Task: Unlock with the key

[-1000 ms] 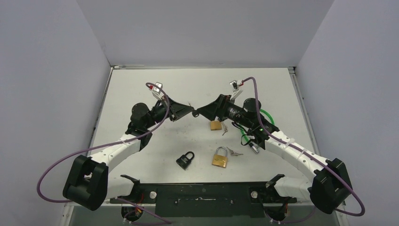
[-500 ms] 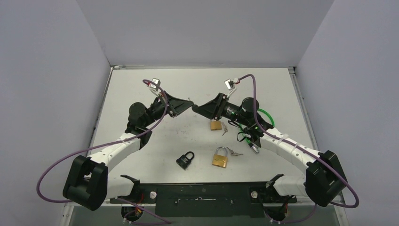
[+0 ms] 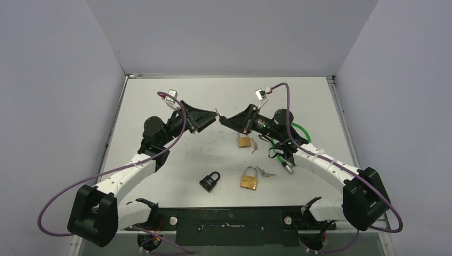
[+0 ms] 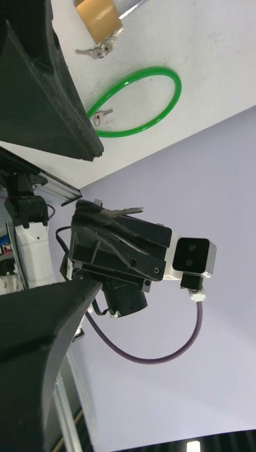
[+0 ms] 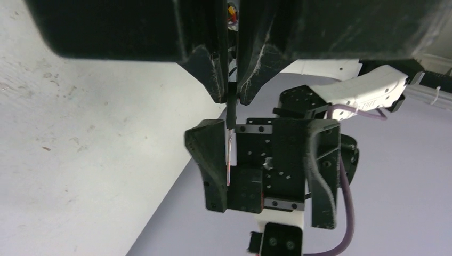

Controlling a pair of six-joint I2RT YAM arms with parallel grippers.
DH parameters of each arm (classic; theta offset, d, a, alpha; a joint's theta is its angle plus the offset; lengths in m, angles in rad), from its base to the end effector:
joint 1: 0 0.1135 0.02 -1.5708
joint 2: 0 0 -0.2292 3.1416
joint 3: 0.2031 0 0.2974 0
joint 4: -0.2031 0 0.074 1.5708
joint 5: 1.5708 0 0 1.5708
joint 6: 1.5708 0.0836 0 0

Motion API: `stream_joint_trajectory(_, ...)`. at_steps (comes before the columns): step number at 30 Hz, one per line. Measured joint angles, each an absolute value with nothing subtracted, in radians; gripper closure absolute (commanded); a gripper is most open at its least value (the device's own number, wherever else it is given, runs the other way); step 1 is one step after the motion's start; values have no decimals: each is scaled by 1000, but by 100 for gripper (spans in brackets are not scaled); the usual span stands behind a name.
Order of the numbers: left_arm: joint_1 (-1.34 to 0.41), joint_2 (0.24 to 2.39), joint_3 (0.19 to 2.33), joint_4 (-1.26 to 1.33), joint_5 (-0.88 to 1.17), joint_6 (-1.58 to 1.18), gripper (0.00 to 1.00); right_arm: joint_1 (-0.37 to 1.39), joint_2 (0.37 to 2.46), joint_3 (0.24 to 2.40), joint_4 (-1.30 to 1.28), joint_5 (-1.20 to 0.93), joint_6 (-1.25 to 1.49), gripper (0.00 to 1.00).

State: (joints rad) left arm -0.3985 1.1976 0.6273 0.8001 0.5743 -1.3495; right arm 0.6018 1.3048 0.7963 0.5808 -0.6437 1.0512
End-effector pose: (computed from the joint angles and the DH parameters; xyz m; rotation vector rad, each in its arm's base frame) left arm 0.3090 -0.1794 0.2530 -0.1959 1.6377 -1.7876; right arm 0.2880 0.2587 0.2554 -0.2159 1.7981 1.7332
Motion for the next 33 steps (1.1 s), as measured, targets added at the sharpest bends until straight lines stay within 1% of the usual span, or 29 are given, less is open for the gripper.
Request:
stream_joint_trajectory(1, -398, 1175, 627, 749, 559, -1316, 6, 593, 1303, 796, 564, -641, 1043, 100)
stream_joint_trajectory(3, -397, 1126, 631, 622, 522, -1232, 3, 575, 1295, 794, 521, -628, 1018, 100)
stream_joint_trajectory(6, -399, 1062, 671, 349, 431, -1047, 3, 542, 1261, 775, 419, -590, 967, 100)
stream_joint_trajectory(9, -405, 1041, 713, 112, 339, -876, 3, 509, 1217, 747, 298, -537, 912, 100)
stream_joint_trajectory(12, -435, 1043, 720, -71, 266, -772, 3, 487, 1186, 725, 190, -479, 866, 100)
stream_joint_trajectory(15, -517, 1061, 715, -215, 195, -713, 3, 473, 1168, 701, 103, -425, 831, 100)
stream_joint_trajectory(23, -763, 1186, 679, -369, 47, -668, 3, 471, 1161, 646, -10, -364, 807, 100)
stream_joint_trajectory(30, -957, 1308, 680, -461, -109, -669, 3, 465, 1161, 638, -18, -353, 803, 100)
stream_joint_trajectory(33, -1025, 1359, 688, -495, -169, -673, 8, 464, 1161, 629, -19, -351, 803, 100)
